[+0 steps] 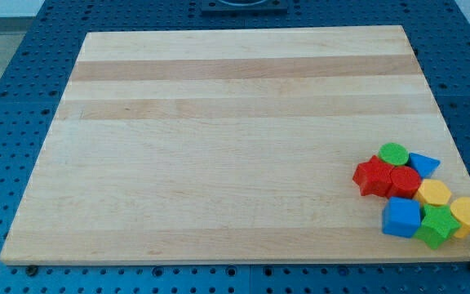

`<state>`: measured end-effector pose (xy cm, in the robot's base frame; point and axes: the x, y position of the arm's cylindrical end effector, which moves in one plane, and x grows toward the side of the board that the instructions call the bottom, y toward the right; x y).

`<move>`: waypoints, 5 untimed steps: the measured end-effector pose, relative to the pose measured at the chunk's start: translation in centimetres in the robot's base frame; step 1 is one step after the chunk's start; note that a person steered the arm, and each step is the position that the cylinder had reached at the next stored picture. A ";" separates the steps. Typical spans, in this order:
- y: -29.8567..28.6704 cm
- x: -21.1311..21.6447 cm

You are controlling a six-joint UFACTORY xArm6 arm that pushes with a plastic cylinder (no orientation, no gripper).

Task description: Push the yellow heart to the bottom of the green star

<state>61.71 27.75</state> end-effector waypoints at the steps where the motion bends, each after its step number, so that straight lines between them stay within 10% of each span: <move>1: -3.0 0.1; 5: -7.2 -1.2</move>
<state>60.53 20.57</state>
